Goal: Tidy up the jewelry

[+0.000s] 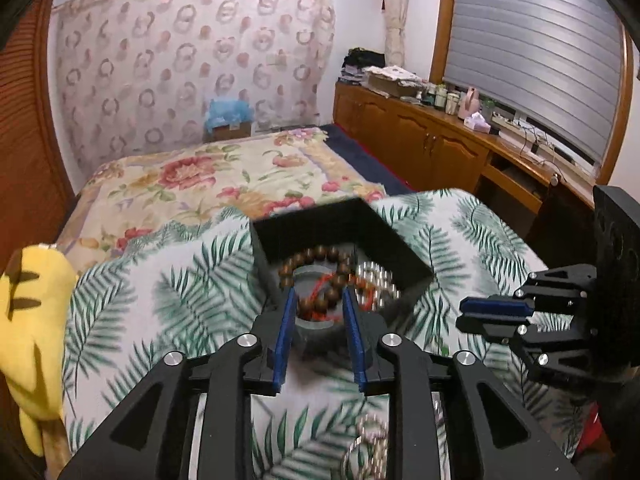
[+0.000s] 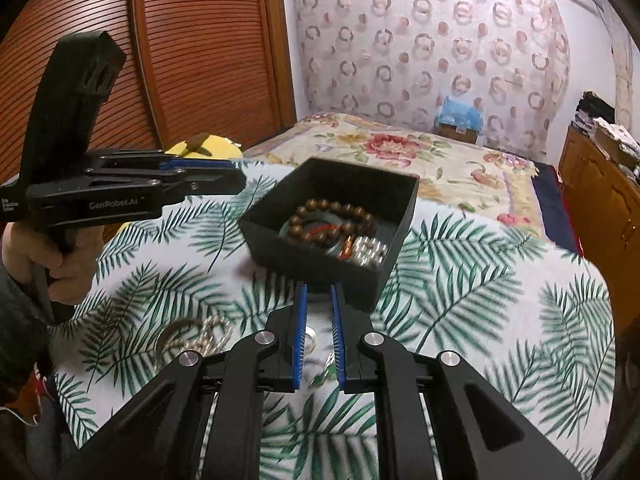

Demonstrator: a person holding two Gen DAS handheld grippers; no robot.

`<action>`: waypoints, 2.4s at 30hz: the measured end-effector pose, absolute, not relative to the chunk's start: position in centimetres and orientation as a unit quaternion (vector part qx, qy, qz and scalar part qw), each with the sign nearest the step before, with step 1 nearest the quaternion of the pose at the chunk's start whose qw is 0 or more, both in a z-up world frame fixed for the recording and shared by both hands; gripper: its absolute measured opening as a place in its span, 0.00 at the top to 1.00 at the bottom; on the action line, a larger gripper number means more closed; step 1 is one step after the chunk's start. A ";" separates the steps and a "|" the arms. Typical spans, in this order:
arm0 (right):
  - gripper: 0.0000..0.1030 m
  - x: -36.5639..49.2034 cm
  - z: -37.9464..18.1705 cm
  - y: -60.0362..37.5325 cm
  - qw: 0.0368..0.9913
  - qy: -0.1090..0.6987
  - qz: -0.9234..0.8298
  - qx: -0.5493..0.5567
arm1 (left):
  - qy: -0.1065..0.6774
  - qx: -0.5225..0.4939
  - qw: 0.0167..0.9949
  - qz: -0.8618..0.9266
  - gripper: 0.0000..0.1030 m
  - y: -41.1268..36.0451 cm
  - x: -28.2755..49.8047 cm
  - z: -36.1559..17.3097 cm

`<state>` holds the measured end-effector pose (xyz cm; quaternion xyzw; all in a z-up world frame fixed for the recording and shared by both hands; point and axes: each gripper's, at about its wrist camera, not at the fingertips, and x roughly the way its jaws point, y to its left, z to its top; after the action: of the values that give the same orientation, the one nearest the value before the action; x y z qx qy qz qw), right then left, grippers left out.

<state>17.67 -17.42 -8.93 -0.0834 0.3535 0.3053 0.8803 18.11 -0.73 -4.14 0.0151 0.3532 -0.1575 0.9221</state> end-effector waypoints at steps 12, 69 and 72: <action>0.87 13.0 -11.6 -18.0 0.878 0.374 0.290 -0.073 | 0.383 0.021 0.912 -0.148 0.56 -0.3 12.6 -7.6; 0.66 11.7 -12.5 -16.9 0.865 0.391 0.303 -0.085 | 0.335 -0.035 0.927 -0.168 0.96 -1.1 10.8 -2.3; 0.66 12.4 -12.7 -16.3 0.861 0.396 0.307 -0.091 | 0.323 -0.031 0.931 -0.169 0.96 -1.2 10.6 -1.4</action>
<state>12.35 -16.28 -12.75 -0.0906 0.3956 0.3069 0.8608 10.62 -1.18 -1.39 -0.0312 0.3229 -0.1688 0.9307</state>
